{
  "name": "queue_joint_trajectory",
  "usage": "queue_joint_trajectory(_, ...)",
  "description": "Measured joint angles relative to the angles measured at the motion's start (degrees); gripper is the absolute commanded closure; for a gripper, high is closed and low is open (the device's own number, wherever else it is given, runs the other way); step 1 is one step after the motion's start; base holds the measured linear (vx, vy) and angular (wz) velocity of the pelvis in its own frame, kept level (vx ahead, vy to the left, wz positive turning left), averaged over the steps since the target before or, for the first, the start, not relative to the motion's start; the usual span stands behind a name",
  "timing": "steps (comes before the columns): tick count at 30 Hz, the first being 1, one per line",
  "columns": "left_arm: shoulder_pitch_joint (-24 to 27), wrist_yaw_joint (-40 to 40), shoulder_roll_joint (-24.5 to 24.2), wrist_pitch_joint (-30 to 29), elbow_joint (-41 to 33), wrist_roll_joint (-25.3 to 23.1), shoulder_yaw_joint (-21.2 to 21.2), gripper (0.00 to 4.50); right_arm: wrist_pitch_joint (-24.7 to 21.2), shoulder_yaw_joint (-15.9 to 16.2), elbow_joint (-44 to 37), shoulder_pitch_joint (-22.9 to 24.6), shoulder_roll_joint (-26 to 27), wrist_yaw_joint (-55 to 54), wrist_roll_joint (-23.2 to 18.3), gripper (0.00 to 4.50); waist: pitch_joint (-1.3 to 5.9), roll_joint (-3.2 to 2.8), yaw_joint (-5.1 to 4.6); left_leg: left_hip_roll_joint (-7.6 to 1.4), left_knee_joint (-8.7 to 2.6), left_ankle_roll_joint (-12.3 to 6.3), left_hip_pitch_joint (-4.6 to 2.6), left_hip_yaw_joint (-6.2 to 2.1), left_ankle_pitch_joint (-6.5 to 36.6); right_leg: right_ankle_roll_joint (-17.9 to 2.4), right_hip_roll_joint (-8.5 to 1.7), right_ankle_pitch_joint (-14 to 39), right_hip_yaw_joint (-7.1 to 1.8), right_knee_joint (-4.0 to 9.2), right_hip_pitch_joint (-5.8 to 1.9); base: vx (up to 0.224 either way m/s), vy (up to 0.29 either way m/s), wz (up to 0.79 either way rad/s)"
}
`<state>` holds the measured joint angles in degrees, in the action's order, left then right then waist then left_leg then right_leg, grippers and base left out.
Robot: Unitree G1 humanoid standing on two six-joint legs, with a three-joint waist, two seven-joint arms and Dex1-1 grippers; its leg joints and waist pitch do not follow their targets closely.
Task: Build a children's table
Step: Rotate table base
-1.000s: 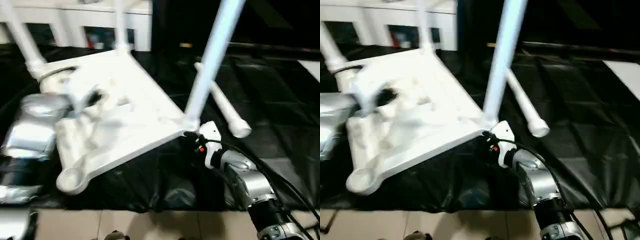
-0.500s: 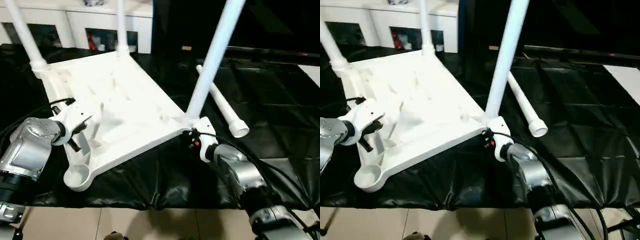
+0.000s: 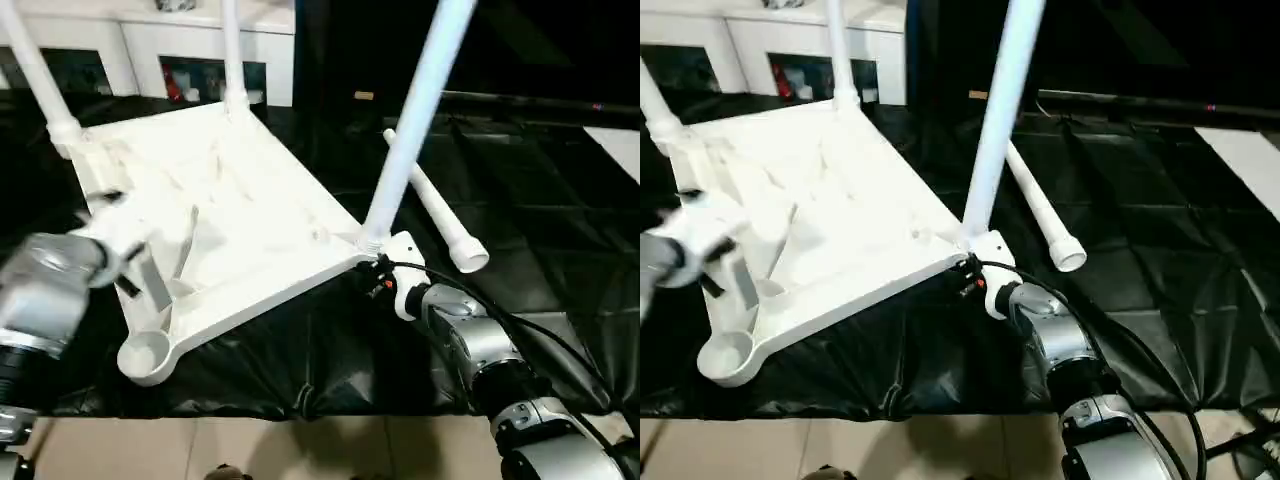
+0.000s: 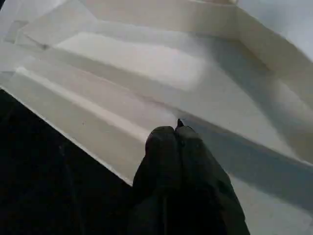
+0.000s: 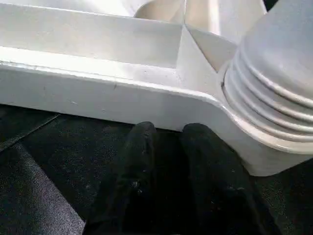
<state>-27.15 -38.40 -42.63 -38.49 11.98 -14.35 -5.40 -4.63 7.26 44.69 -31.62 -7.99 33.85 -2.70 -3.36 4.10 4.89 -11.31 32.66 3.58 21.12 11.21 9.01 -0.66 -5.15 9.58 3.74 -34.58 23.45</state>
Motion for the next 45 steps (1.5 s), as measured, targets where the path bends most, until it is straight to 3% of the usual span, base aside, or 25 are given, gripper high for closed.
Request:
queue_joint_trajectory(7, 1.55, -3.94, -2.24, 2.21, 1.97, -2.42, -6.23, 4.50, 1.75, -0.51, 2.56, -1.33, 0.34, 0.46, -0.13, 4.29, -0.03, 0.03, -0.15, 0.00, -0.01, 0.00, -0.04, -0.02, 0.00, -0.01, 0.01, -0.01, 0.00, -0.03, 0.01, 0.000, 0.000, 0.00)
queue_joint_trajectory(12, 3.36, -11.59, -5.65, 1.66, -2.30, -3.13, -10.86, 4.50, 3.36, -0.52, 5.30, -3.42, 1.35, 0.25, -0.05, 4.40, -0.03, -0.03, -1.21, 0.00, -0.01, 0.03, -0.20, -0.05, -0.01, -0.01, 0.01, 0.00, -0.03, -0.22, 0.05, 0.000, 0.000, 0.00)
queue_joint_trajectory(19, 6.74, -22.18, -8.00, -1.93, -12.46, 3.56, -12.13, 4.50, 5.04, -2.36, 8.22, -6.23, 1.71, -1.28, -0.06, 4.40, -0.04, -0.05, -1.24, 0.05, -0.01, 0.05, -0.20, -0.03, -0.02, -0.01, -0.05, 0.02, -0.06, -0.34, 0.08, 0.000, 0.000, 0.00)
queue_joint_trajectory(29, 6.88, -28.51, -1.93, -4.40, -19.74, 10.24, -15.04, 4.50, 7.64, -2.99, 12.90, -8.78, 2.52, -1.18, 0.02, 4.40, 0.00, 0.17, -1.54, 0.06, 0.11, 0.05, -0.15, -0.03, -0.02, -0.01, -0.05, 0.01, -0.07, -0.37, 0.08, 0.000, 0.000, 0.00)
queue_joint_trajectory(34, 6.27, -29.36, 1.01, -3.50, -20.60, 11.07, -17.55, 4.50, 8.72, -2.74, 12.98, -8.78, 3.08, 0.61, 0.17, 4.40, 0.00, 0.17, -1.67, -0.01, 0.11, 0.05, -0.06, -0.02, -0.02, 0.02, 0.01, 0.04, -0.06, -0.40, 0.20, 0.000, 0.000, 0.00)
queue_joint_trajectory(45, 0.17, -18.38, 10.33, -0.60, -9.04, 8.29, -17.49, 4.50, 9.83, -1.66, 13.30, -8.77, 3.57, 7.66, 0.23, 4.40, -0.03, 0.18, -1.38, -0.02, 0.20, 0.05, -0.04, -0.05, -0.03, -0.03, 0.00, 0.00, -0.04, -0.44, 0.19, 0.000, 0.000, 0.00)
